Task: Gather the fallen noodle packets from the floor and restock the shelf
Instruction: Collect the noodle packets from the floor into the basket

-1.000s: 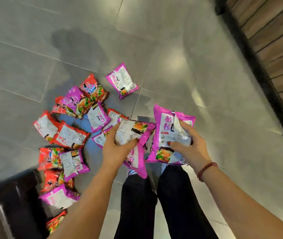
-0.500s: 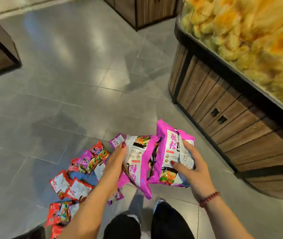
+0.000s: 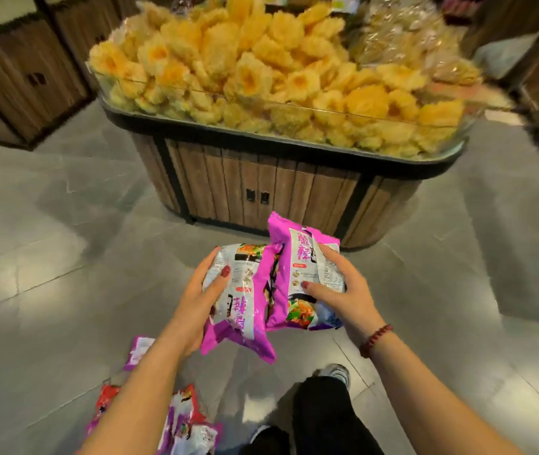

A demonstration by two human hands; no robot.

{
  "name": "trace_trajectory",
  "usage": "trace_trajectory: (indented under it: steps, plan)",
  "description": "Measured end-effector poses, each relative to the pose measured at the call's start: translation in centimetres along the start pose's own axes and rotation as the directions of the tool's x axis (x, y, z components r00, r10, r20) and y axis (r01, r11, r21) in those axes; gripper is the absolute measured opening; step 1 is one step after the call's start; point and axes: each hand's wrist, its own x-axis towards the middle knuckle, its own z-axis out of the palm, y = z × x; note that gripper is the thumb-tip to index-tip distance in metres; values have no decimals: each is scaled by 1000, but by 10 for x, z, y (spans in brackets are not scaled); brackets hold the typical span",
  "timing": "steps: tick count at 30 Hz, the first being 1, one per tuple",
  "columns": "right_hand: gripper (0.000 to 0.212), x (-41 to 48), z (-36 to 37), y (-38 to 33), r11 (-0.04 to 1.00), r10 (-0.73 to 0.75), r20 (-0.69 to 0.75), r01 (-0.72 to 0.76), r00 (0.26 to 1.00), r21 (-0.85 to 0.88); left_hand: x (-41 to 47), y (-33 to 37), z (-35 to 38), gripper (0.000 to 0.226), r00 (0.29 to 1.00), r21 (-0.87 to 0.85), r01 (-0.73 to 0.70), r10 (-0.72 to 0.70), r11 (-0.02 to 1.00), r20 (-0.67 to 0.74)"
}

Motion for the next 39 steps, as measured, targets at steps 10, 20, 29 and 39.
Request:
trace_trajectory:
  steps: [10,20,29,39]
  plan:
    - [60,-131,-134,-8,988,-129,-462,154,877,16,-28,-26,158,86,832,119,150,-191,981,521]
    - [57,-312,-309,18,968,-150,-787,251,598,6,-121,-133,381,70,578,356,45,-315,933,753]
    - [55,-463,-426,55,964,-92,-946,267,312,-6,-227,-237,542,74,307,455,-17,-428,891,850]
    - [64,-532,-536,80,963,49,-998,263,50,60,-277,-318,687,69,64,540,-85,-537,837,841]
